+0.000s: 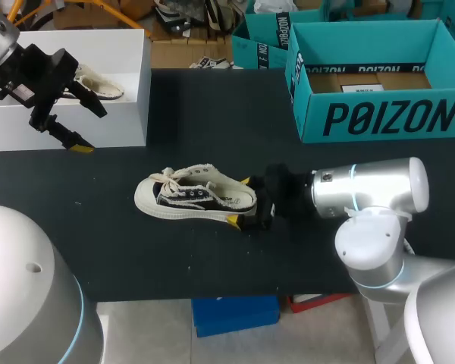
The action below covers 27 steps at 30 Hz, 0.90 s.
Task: Take the shoe out of the shoebox, open the shoe tongue, remove and reinsert the insole, then place the shoe into the shoebox
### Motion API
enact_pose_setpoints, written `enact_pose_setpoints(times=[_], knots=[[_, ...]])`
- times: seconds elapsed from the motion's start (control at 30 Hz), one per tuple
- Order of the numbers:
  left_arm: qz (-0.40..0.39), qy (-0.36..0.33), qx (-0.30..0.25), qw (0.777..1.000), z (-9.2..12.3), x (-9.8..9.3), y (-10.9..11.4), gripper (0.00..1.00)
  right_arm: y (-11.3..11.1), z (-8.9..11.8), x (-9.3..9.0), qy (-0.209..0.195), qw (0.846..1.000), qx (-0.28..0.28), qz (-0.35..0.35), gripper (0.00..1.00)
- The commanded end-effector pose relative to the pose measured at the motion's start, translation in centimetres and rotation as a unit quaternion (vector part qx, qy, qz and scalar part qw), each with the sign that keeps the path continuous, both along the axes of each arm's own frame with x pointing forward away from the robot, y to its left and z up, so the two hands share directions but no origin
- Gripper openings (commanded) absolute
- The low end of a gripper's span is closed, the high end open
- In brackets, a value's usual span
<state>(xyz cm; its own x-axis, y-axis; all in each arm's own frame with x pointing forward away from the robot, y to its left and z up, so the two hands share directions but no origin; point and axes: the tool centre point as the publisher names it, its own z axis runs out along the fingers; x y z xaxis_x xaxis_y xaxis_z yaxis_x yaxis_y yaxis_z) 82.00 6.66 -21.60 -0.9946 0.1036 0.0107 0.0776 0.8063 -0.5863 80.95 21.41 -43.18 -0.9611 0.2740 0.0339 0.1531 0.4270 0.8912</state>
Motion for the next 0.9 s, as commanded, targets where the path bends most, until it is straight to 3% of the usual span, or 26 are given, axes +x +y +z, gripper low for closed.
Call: enact_pose_setpoints(times=[0.03,0.9], knots=[[0.0,-0.002,0.0,1.0,-0.13,-0.06,0.0,1.0,0.65,-1.06,0.3,-0.001,1.0,0.004,-0.001,1.0],[0.0,-0.002,0.0,1.0,-0.13,-0.06,0.0,1.0,1.49,-1.46,-0.4,0.006,1.0,0.01,0.003,1.0]])
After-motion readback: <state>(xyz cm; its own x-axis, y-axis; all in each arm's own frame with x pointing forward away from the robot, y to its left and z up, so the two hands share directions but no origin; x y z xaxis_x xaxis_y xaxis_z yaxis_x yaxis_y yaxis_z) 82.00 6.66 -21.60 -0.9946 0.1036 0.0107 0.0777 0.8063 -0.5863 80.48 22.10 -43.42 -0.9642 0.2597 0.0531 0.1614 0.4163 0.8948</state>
